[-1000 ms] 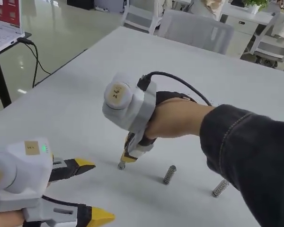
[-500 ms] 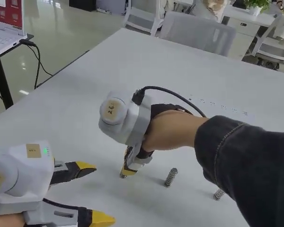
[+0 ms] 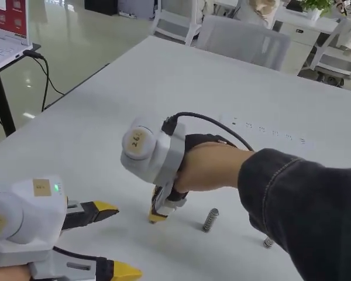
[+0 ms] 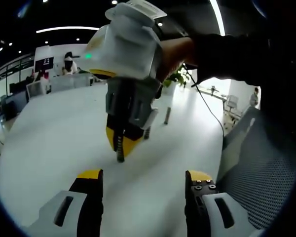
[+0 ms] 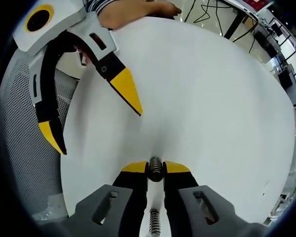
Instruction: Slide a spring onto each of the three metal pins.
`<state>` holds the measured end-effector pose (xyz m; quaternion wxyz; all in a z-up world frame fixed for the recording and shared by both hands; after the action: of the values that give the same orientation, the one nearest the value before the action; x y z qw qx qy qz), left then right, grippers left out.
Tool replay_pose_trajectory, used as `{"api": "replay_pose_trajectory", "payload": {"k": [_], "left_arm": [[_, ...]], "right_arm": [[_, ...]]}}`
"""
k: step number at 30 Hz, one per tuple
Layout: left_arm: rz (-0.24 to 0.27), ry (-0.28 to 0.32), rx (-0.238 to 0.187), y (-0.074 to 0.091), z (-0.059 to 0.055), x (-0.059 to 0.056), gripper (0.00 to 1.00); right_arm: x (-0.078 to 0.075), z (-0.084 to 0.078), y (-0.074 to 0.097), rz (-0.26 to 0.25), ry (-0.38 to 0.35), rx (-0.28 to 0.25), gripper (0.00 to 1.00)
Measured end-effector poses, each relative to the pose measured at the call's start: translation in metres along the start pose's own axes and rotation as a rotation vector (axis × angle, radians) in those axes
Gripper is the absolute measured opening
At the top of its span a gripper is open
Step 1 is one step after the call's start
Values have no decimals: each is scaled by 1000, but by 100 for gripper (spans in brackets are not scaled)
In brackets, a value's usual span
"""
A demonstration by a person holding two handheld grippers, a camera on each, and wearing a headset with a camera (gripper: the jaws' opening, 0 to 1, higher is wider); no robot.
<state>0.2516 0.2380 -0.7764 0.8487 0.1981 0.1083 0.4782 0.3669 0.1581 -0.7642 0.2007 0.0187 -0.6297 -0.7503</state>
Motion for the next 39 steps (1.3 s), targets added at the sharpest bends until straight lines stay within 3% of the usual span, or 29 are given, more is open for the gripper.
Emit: {"api": "replay_pose_trajectory", "payload": {"k": [11,23,39], "left_arm": [[-2,0,8,-1,-1,-1,62],[-7,-6,17,-2,1,-3,62],[-13,-21,28,-2,4,-8,62]], "right_arm": [[0,-7,-1,1,-5,-23,23],[-1,-35,5,-5,-64,-53,35],[4,-70,10,-30,-154,-121,42]]}}
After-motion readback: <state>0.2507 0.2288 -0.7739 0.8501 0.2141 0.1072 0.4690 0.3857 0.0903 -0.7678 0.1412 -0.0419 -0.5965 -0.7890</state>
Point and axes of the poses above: the centre of the closed fingertips' face, and the gripper's own axes: y roughly backward along the fingers, x roughly to its left, z roughly out of its top, the point moved 9 cm from there along y, roughly backward along the fingers, and after that the axes turned 15 degrees about z, right-handed, at the moved point
